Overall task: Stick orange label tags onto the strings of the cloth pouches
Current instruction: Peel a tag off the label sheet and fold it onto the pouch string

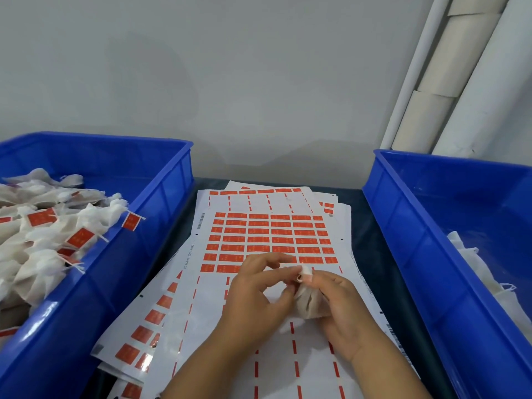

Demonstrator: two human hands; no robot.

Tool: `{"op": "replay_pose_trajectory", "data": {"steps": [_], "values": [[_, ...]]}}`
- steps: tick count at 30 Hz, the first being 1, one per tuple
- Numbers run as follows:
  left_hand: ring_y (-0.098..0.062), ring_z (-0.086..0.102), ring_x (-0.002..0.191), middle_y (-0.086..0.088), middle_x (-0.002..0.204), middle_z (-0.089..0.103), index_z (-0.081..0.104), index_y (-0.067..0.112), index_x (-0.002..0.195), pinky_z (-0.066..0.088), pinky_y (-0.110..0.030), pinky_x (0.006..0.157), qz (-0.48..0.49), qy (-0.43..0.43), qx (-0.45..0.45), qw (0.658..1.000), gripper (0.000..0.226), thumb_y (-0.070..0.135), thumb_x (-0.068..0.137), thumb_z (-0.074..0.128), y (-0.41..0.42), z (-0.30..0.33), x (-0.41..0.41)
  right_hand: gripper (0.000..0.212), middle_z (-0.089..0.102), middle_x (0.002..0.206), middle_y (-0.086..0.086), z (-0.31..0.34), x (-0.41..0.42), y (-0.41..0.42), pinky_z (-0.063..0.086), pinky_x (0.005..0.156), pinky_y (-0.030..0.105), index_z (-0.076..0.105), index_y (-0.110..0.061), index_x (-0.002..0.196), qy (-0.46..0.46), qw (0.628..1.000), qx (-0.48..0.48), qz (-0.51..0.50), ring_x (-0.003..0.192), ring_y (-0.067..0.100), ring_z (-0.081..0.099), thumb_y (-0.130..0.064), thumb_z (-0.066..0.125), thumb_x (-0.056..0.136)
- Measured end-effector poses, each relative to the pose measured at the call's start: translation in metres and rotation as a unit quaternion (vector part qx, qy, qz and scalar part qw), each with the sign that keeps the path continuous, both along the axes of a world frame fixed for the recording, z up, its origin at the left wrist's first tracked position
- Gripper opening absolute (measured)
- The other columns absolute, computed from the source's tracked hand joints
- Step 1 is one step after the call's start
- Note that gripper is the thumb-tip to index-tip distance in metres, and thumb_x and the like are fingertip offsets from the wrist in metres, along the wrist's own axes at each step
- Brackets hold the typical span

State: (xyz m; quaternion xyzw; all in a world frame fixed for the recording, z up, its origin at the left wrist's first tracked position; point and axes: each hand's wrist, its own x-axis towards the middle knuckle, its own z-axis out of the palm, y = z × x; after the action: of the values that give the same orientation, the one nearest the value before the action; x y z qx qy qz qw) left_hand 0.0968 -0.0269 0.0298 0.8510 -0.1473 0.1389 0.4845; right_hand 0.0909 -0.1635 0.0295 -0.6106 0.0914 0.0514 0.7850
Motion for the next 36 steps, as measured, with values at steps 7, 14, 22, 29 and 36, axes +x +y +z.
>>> {"op": "replay_pose_trajectory", "data": {"steps": [7, 14, 22, 29, 36], "values": [[-0.002, 0.044, 0.109, 0.028, 0.113, 0.047, 0.074, 0.032, 0.084, 0.033, -0.014, 0.089, 0.065, -0.078, 0.052, 0.993, 0.020, 0.041, 0.070, 0.064, 0.003, -0.003, 0.001, 0.023, 0.074, 0.096, -0.003, 0.002, -0.001, 0.002, 0.050, 0.095, 0.044, 0.077, -0.033, 0.082, -0.005, 1.000, -0.012, 0.013, 0.104, 0.025, 0.064, -0.018, 0.061, 0.089], [0.004, 0.036, 0.106, 0.032, 0.106, 0.038, 0.052, 0.040, 0.078, 0.028, -0.010, 0.089, 0.079, -0.031, 0.103, 0.991, 0.019, 0.037, 0.077, 0.070, 0.003, -0.005, 0.001, 0.010, 0.074, 0.096, -0.010, -0.001, -0.001, 0.004, 0.049, 0.097, 0.047, 0.077, -0.027, 0.084, 0.000, 0.999, -0.039, -0.017, 0.104, 0.022, 0.063, -0.021, 0.069, 0.083], [0.007, 0.046, 0.071, 0.028, 0.085, 0.044, 0.044, 0.042, 0.089, 0.026, 0.001, 0.062, 0.128, 0.029, 0.139, 0.982, 0.012, 0.039, 0.087, 0.056, 0.006, -0.002, 0.006, 0.005, 0.071, 0.080, -0.016, -0.005, 0.004, 0.005, 0.054, 0.075, 0.029, 0.074, -0.024, 0.077, 0.010, 0.995, -0.098, -0.012, 0.090, 0.021, 0.065, -0.021, 0.074, 0.080], [0.000, 0.046, 0.075, 0.014, 0.108, 0.060, 0.052, 0.035, 0.103, 0.035, -0.007, 0.069, 0.228, 0.039, 0.077, 0.970, 0.016, 0.031, 0.088, 0.054, 0.019, 0.003, 0.014, 0.029, 0.062, 0.099, -0.014, 0.002, 0.000, 0.009, 0.055, 0.069, 0.021, 0.064, -0.034, 0.099, -0.012, 0.981, -0.172, 0.092, 0.095, 0.017, 0.060, -0.011, 0.068, 0.083], [0.000, 0.045, 0.086, 0.020, 0.099, 0.050, 0.056, 0.033, 0.101, 0.028, -0.002, 0.074, 0.120, -0.017, 0.133, 0.984, 0.014, 0.029, 0.089, 0.051, 0.028, 0.023, 0.012, 0.020, 0.063, 0.108, -0.030, 0.017, -0.012, 0.011, 0.047, 0.095, 0.024, 0.065, -0.055, 0.095, -0.041, 0.962, -0.193, 0.190, 0.107, 0.003, 0.057, -0.059, 0.059, 0.076]]}}
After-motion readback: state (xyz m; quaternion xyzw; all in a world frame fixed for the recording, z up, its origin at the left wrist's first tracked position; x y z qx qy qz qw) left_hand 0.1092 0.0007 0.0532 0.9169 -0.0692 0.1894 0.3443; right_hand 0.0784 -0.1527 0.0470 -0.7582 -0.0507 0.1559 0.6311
